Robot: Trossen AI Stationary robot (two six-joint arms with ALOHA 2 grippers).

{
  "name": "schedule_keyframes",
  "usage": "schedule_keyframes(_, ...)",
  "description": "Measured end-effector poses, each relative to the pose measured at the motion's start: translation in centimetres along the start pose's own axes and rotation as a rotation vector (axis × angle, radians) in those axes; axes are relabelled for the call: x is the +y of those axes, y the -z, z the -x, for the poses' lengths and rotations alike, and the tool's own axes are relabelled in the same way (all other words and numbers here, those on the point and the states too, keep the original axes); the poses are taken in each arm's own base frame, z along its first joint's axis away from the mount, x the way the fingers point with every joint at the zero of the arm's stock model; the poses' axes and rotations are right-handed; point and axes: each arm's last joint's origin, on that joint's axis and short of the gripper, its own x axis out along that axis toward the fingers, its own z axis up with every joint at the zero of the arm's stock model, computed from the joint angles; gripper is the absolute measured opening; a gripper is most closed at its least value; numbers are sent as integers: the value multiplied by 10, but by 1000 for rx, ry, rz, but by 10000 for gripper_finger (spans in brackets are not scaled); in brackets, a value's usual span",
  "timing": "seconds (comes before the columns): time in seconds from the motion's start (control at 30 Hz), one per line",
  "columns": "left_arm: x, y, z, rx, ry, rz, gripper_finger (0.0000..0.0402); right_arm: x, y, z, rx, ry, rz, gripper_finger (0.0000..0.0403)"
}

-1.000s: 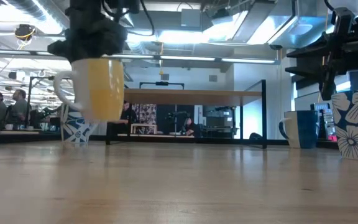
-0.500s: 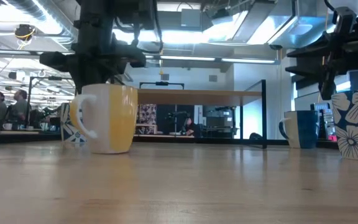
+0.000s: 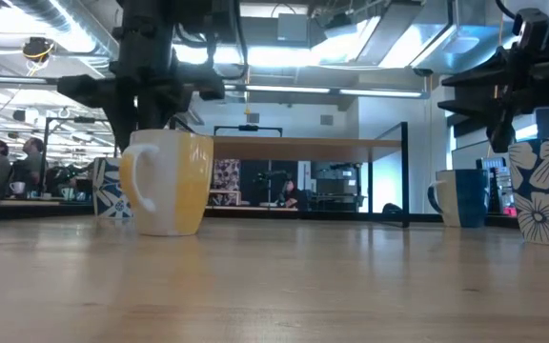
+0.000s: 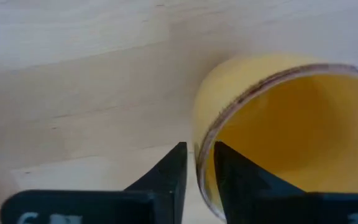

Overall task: Place coffee mugs
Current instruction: Put the yellow mug on the shelf

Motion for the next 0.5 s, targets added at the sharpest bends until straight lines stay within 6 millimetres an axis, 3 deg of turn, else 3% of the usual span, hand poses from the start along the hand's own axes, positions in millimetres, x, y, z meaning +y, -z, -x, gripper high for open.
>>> schedule_keyframes(0.2,2,7,36,-52,19,-51,95,1,2,0,42,-37,2,144)
schedule_keyframes(0.37,-2,25,84,-260,144,-155,96,1,2,0,60,-53,2,144)
schedule_keyframes(0.5,-6,46,110,-434,259,-226,96,1,3,0,75,-66,-2,144)
